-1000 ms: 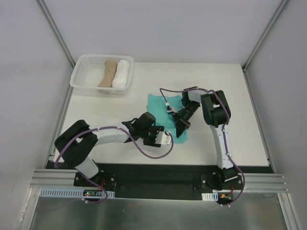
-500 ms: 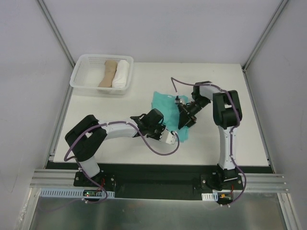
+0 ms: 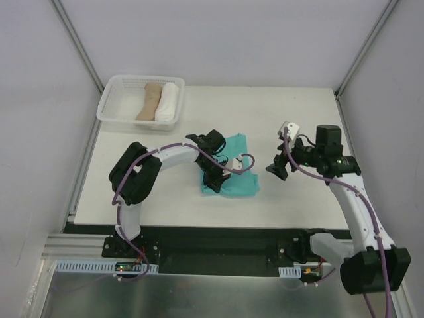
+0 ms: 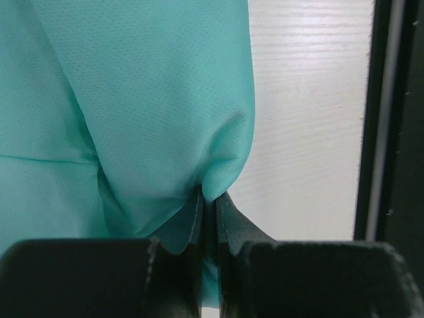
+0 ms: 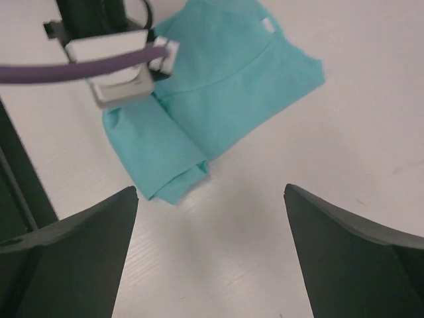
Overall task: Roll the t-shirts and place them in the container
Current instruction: Roll the T-shirt to the center of the board.
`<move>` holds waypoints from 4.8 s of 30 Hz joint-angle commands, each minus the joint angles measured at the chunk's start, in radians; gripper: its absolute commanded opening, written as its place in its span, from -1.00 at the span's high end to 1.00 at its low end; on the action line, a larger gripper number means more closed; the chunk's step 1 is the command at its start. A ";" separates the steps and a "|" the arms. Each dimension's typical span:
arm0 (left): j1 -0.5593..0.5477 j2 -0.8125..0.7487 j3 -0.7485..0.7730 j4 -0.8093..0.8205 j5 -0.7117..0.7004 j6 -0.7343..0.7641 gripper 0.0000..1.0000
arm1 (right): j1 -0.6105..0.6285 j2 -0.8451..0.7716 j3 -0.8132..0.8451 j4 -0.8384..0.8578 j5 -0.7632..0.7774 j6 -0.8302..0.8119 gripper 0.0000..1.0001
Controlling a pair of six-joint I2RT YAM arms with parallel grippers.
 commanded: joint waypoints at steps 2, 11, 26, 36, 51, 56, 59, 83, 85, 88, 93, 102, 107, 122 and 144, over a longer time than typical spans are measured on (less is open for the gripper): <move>0.057 0.083 0.087 -0.178 0.241 -0.095 1.00 | 0.179 0.013 -0.191 0.001 0.032 -0.094 -0.92; 0.112 0.184 0.189 -0.267 0.363 -0.075 1.00 | 0.428 -0.046 -0.377 0.273 0.217 -0.293 -0.92; 0.130 0.204 0.210 -0.298 0.409 -0.056 1.00 | 0.572 0.264 -0.362 0.516 0.324 -0.460 -0.98; 0.173 0.149 0.166 -0.341 0.482 -0.006 1.00 | 0.594 0.422 -0.222 0.378 0.384 -0.483 0.44; 0.187 0.051 0.043 -0.451 0.476 -0.155 1.00 | 0.517 0.543 0.109 -0.564 0.108 -0.626 0.77; 0.187 0.106 -0.007 -0.456 0.530 -0.157 1.00 | 0.509 0.647 0.125 -0.612 0.057 -0.624 0.77; 0.187 0.135 -0.030 -0.454 0.525 -0.155 1.00 | 0.497 0.737 0.160 -0.651 0.027 -0.633 0.76; 0.425 0.156 -0.003 -0.310 0.326 -0.347 0.58 | 0.463 1.414 0.723 -1.105 0.010 -0.497 0.77; 0.449 0.075 -0.029 -0.309 0.295 -0.307 0.50 | 0.462 1.448 0.767 -1.119 0.017 -0.454 0.77; 0.457 -0.100 -0.085 -0.283 0.242 -0.238 0.42 | 0.460 1.480 0.800 -1.119 0.022 -0.394 0.77; 0.402 -0.442 -0.247 -0.064 0.047 -0.168 0.19 | 0.411 1.572 0.884 -1.119 -0.022 -0.229 0.78; -0.015 -0.816 -0.590 0.322 -0.283 0.070 -0.18 | 0.448 1.587 0.895 -1.118 0.033 -0.209 0.75; -0.115 -0.747 -0.653 0.503 -0.338 0.133 -0.18 | 0.446 1.587 0.893 -1.118 0.033 -0.207 0.75; -0.164 -0.584 -0.692 0.541 -0.292 0.185 -0.19 | 0.431 1.600 0.910 -1.119 0.016 -0.186 0.77; -0.138 -0.392 -0.508 0.279 -0.228 0.181 1.00 | 0.016 0.933 0.780 -0.810 0.065 -0.125 -0.92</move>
